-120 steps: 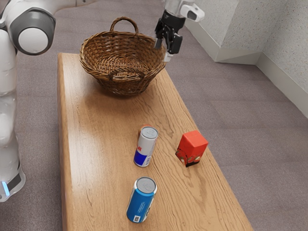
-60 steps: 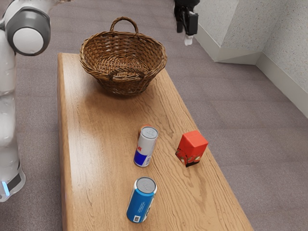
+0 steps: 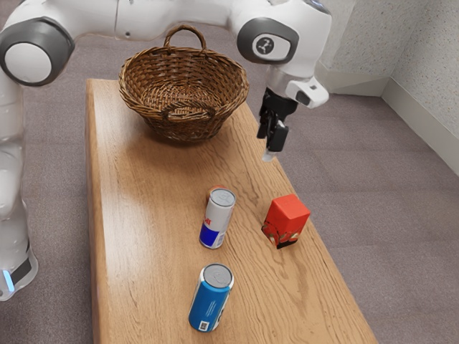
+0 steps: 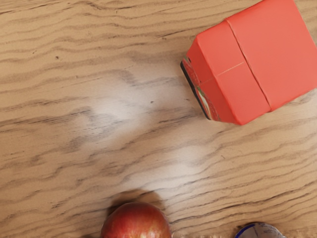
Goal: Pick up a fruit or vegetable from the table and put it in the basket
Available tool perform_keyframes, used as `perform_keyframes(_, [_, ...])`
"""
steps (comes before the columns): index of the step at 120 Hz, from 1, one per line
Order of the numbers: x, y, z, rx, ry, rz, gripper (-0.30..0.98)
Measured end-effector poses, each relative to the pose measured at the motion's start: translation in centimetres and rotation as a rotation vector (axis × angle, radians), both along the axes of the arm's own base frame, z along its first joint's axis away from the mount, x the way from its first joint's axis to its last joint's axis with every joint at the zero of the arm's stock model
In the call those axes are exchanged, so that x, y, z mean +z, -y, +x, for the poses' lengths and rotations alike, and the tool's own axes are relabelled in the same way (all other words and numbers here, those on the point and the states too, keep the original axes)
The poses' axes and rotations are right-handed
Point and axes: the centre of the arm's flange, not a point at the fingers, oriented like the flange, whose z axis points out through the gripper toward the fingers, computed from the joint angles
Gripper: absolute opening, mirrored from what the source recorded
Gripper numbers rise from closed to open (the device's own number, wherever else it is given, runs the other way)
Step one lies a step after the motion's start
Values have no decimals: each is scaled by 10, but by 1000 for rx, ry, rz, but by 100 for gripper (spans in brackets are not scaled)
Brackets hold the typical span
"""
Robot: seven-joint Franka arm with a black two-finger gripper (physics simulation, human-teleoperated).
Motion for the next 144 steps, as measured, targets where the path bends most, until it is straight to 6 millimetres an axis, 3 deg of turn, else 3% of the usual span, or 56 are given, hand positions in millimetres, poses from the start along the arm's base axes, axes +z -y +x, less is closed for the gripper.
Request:
perform_keyframes(27, [-33,-15,-34,22,2,8,69])
perform_keyframes(38, [-45,-24,-38,39,6,10,69])
perform_keyframes(47, [-53,-21,-39,32,13,11,69])
perform_keyframes(64, [-59,-3,-51,-2,30,16,69])
perform_keyframes(87, [-67,-22,-69,28,26,18,69])
perform_keyframes(144, [-94,-25,-93,32,1,25,69])
